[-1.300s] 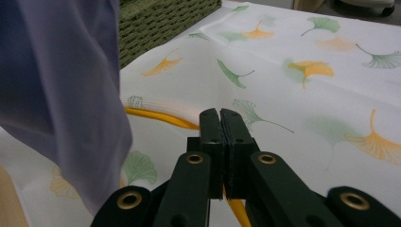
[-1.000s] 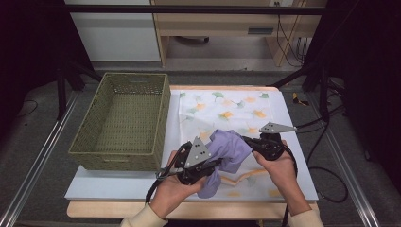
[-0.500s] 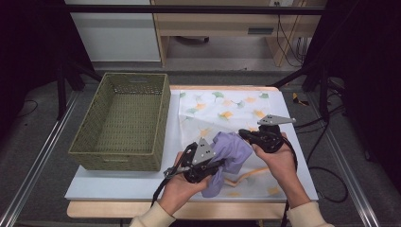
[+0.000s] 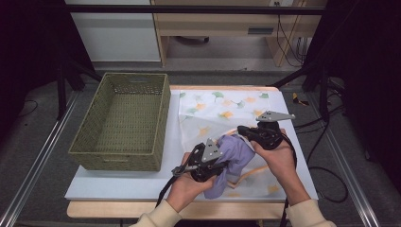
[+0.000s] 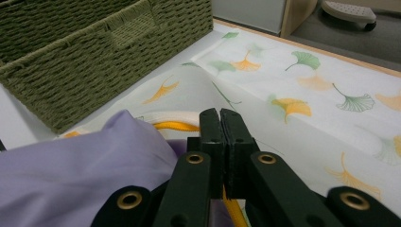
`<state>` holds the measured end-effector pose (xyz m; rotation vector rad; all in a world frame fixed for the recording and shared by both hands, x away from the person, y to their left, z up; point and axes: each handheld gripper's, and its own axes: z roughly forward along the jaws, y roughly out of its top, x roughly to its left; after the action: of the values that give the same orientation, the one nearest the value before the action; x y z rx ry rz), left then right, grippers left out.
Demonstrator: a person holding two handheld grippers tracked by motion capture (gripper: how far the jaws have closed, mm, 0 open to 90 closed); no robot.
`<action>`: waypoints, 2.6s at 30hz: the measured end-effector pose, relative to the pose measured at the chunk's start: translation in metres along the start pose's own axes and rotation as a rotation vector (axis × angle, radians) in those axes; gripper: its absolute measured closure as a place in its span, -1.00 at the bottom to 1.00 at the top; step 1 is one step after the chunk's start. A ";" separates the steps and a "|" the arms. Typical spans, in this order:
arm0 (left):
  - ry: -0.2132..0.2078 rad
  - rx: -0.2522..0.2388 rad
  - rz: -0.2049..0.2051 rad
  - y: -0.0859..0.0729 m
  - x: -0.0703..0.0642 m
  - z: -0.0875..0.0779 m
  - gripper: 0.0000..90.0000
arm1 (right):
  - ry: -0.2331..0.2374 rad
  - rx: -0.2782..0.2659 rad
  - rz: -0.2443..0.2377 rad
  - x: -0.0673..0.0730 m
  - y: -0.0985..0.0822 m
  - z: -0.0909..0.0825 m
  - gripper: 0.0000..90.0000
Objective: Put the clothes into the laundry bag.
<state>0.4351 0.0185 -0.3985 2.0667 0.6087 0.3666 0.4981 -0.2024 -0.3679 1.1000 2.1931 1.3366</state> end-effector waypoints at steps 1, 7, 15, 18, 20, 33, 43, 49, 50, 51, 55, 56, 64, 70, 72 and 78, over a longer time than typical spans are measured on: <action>-0.003 0.002 -0.001 0.000 -0.001 0.001 0.63 | 0.001 -0.001 -0.002 0.000 0.000 0.000 0.98; -0.004 0.009 -0.001 0.003 -0.001 0.008 0.63 | 0.003 0.003 -0.006 0.002 0.003 0.001 0.98; 0.032 0.045 -0.022 0.000 0.007 0.018 0.62 | 0.014 -0.008 -0.011 0.005 0.004 -0.001 0.98; 0.040 0.049 -0.036 -0.001 0.012 0.022 0.62 | 0.019 -0.011 -0.015 0.005 0.004 -0.001 0.98; 0.054 0.054 -0.041 -0.001 0.014 0.026 0.62 | 0.020 -0.012 -0.012 0.006 0.004 -0.001 0.98; 0.125 0.067 -0.021 0.000 0.018 0.045 0.61 | 0.029 -0.008 -0.027 0.009 0.001 0.000 0.98; 0.149 0.055 -0.029 -0.002 0.019 0.058 0.55 | 0.020 0.001 -0.035 0.010 -0.004 0.001 0.98; 0.155 0.038 0.005 -0.007 0.014 0.062 0.38 | 0.020 0.007 -0.030 0.007 -0.009 0.001 0.98; 0.156 0.033 0.007 -0.008 0.014 0.062 0.28 | 0.021 0.008 -0.024 0.006 -0.010 0.002 0.98; 0.160 0.028 0.010 -0.008 0.013 0.062 0.28 | 0.021 0.008 -0.024 0.006 -0.010 0.002 0.98; 0.160 -0.002 0.014 -0.009 0.012 0.060 0.08 | 0.020 0.009 -0.019 0.005 -0.012 0.003 0.98; 0.162 -0.015 0.011 -0.010 0.011 0.058 0.02 | 0.020 0.010 -0.016 0.005 -0.012 0.003 0.98; 0.144 -0.086 0.022 -0.009 0.006 0.041 -0.20 | 0.016 0.003 -0.001 0.003 -0.013 0.001 0.98; 0.124 -0.103 0.037 -0.009 -0.001 0.033 -0.22 | 0.019 -0.005 0.002 0.000 -0.017 0.000 0.98; 0.118 -0.112 0.039 -0.009 -0.002 0.033 -0.22 | 0.019 -0.008 0.010 0.000 -0.018 -0.001 0.98; 0.112 -0.160 0.034 -0.007 -0.007 0.028 -0.21 | 0.019 -0.011 0.009 0.000 -0.017 -0.003 0.98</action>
<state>0.4409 -0.0016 -0.4194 1.9142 0.5924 0.5367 0.4891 -0.2086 -0.3816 1.0990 2.1943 1.3659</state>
